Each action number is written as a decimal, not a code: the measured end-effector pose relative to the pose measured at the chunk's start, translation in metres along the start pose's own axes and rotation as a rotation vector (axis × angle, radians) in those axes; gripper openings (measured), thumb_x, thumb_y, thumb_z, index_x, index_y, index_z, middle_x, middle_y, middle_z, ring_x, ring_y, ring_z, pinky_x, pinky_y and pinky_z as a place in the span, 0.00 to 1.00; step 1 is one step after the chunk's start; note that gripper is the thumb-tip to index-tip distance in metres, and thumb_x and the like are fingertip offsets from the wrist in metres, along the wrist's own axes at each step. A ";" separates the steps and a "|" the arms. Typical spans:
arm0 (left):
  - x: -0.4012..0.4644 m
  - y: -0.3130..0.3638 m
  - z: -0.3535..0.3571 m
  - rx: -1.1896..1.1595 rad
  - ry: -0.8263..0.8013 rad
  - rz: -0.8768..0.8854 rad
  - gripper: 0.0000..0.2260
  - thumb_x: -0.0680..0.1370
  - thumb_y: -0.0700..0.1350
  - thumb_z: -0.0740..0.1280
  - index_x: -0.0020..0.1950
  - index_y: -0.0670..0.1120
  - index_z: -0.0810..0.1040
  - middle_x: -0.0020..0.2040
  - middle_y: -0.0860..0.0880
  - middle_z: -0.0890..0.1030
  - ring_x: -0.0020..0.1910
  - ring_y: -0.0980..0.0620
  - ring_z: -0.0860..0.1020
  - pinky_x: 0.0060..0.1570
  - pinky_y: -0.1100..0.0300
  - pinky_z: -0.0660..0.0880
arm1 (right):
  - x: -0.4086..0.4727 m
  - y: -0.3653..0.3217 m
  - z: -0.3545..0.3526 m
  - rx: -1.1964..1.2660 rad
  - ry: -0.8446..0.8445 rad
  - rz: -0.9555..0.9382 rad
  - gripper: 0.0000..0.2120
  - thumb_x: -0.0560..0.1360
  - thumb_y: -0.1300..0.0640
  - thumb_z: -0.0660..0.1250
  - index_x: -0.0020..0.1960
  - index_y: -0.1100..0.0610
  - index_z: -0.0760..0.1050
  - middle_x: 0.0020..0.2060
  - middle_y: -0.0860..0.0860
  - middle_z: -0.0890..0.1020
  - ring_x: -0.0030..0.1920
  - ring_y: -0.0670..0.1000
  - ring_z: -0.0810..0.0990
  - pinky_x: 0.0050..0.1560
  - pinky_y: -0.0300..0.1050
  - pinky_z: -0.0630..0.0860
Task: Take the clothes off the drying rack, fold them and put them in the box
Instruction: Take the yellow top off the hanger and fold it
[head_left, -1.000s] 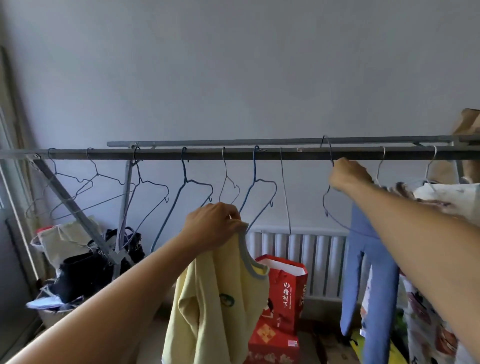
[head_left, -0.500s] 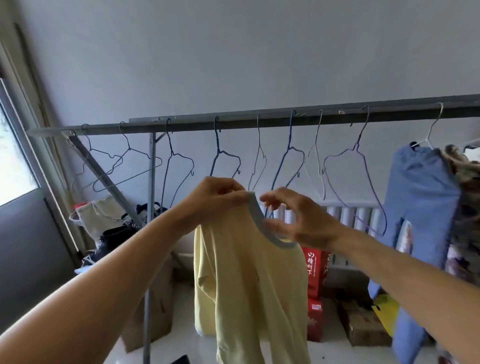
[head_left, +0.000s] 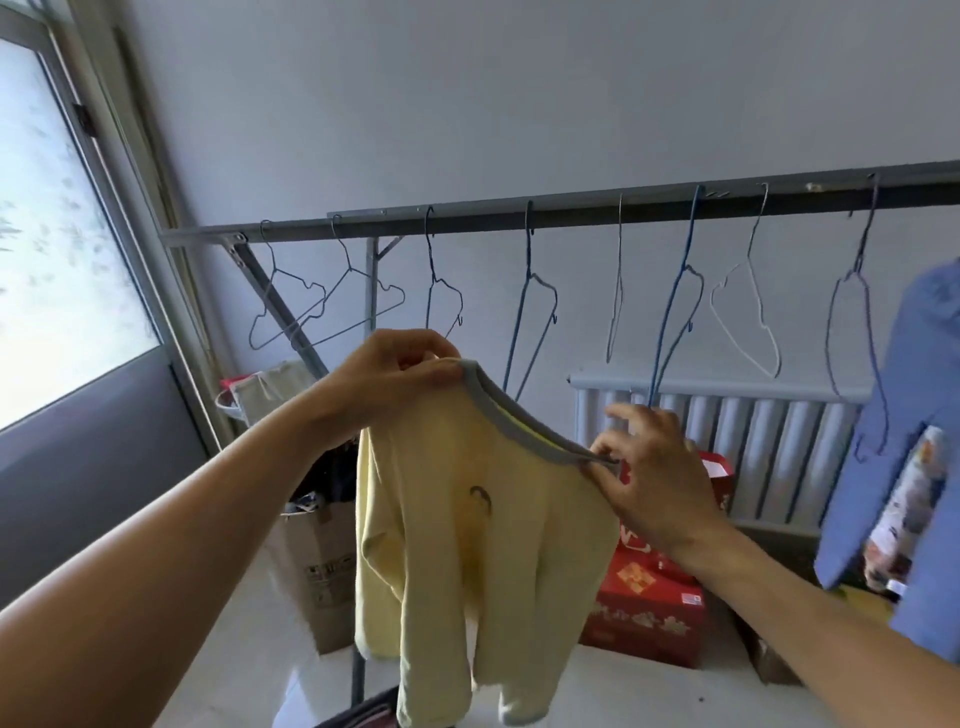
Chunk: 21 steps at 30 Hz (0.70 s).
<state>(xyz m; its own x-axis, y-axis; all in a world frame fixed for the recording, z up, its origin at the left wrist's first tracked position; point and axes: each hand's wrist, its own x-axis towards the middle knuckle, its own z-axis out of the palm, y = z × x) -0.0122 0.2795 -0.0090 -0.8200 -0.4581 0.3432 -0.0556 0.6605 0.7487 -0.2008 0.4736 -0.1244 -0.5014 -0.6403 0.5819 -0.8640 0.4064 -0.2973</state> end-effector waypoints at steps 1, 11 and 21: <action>-0.002 -0.008 -0.008 0.008 0.002 -0.021 0.06 0.77 0.51 0.70 0.46 0.50 0.83 0.40 0.50 0.83 0.38 0.56 0.81 0.37 0.65 0.78 | -0.004 -0.004 0.004 -0.007 0.069 0.031 0.05 0.73 0.51 0.72 0.43 0.52 0.80 0.65 0.52 0.74 0.66 0.56 0.67 0.59 0.61 0.69; -0.028 -0.068 -0.051 0.097 0.001 -0.069 0.05 0.77 0.49 0.70 0.43 0.51 0.81 0.34 0.54 0.77 0.33 0.61 0.76 0.32 0.66 0.74 | 0.000 -0.042 0.000 -0.482 -0.248 0.133 0.13 0.80 0.53 0.59 0.64 0.51 0.72 0.77 0.53 0.58 0.71 0.64 0.64 0.65 0.65 0.67; -0.031 -0.082 -0.082 0.092 -0.036 -0.045 0.06 0.77 0.48 0.71 0.42 0.48 0.80 0.31 0.54 0.73 0.30 0.61 0.71 0.30 0.70 0.68 | 0.009 -0.130 0.062 0.221 -0.509 0.083 0.26 0.75 0.34 0.60 0.67 0.48 0.70 0.62 0.47 0.78 0.58 0.49 0.77 0.52 0.46 0.73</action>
<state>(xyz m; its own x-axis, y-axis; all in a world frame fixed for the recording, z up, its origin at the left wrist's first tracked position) 0.0647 0.1906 -0.0351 -0.8353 -0.4678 0.2887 -0.1432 0.6922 0.7073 -0.0961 0.3748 -0.1274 -0.4799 -0.8680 0.1277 -0.7824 0.3576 -0.5098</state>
